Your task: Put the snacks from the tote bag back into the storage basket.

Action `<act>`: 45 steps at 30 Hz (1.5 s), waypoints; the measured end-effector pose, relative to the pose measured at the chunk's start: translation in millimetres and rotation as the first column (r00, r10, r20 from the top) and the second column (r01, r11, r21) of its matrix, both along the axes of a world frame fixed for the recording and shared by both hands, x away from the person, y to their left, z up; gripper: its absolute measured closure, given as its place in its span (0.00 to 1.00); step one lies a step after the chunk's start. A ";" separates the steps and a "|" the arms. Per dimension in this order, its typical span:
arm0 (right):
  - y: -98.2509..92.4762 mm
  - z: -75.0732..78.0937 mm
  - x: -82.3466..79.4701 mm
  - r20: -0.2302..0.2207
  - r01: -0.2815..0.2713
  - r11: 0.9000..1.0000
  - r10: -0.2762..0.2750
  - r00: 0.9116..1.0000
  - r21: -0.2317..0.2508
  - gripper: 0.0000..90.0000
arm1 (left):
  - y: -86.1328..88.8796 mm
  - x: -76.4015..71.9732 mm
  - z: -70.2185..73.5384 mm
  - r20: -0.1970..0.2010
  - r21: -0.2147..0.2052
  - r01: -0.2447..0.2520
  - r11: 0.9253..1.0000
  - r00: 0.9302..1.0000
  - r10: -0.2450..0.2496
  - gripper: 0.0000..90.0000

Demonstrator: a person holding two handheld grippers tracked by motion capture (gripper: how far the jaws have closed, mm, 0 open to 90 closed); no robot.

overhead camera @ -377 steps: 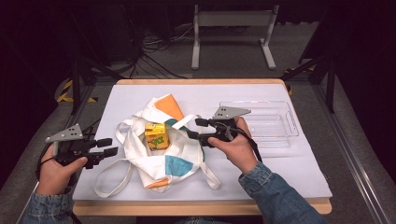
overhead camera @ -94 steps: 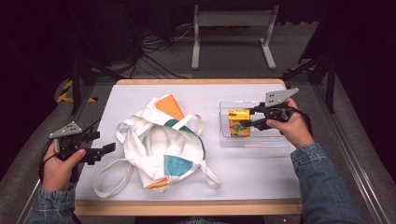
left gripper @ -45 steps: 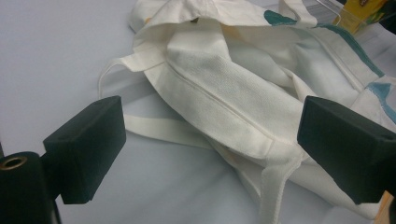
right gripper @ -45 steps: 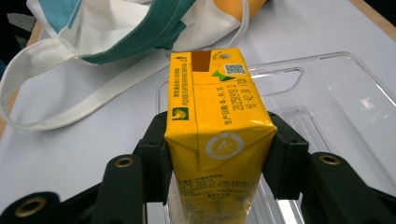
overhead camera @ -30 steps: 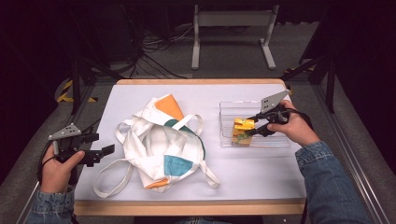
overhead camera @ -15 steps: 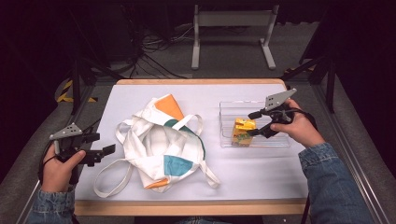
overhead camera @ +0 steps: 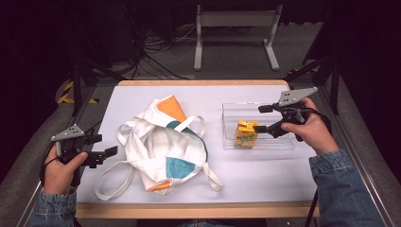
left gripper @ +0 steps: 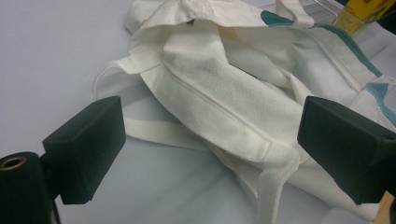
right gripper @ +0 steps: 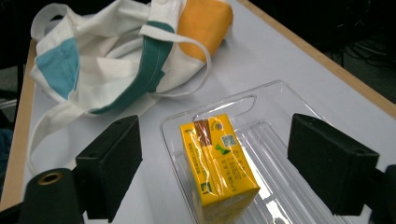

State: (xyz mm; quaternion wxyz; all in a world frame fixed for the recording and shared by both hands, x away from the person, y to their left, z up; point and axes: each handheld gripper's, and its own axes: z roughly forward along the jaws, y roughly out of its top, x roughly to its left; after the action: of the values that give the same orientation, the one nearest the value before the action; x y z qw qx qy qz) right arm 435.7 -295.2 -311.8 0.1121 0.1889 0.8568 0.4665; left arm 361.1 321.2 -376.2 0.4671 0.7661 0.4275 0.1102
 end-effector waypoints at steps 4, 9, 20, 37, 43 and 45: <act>-3.1 5.3 -8.0 0.018 0.046 0.998 -0.047 0.999 0.043 0.20 | -0.3 0.0 0.5 0.003 -0.005 -0.002 1.000 1.000 0.002 0.10; -8.1 14.1 -23.8 0.045 0.120 0.989 -0.124 0.991 0.081 0.20 | -2.5 1.8 0.3 0.006 0.001 0.009 1.000 1.000 -0.009 0.10; -28.2 7.8 -63.5 0.058 0.274 0.953 -0.283 0.957 0.131 0.20 | -2.2 0.2 0.3 0.021 -0.001 0.027 1.000 0.999 -0.027 0.08; -48.3 -33.8 -77.3 -0.009 0.419 0.904 -0.420 0.908 0.090 0.18 | 0.5 -5.3 -1.4 0.030 -0.019 0.028 0.999 0.999 -0.028 0.06; -49.7 -45.5 -75.9 -0.062 0.462 0.887 -0.462 0.885 -0.012 0.13 | 2.2 -7.1 -0.4 0.043 -0.027 0.036 0.999 0.998 -0.035 0.06; -49.5 -46.8 -75.6 -0.075 0.459 0.888 -0.458 0.886 -0.011 0.12 | 2.5 -7.6 0.0 0.047 -0.032 0.035 0.999 0.998 -0.033 0.06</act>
State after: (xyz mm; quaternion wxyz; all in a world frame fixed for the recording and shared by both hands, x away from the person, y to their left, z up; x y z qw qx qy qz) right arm 360.1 -344.6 -358.5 0.1861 0.4037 0.7899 0.4224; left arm 353.5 323.7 -376.2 0.4912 0.7627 0.4052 0.1127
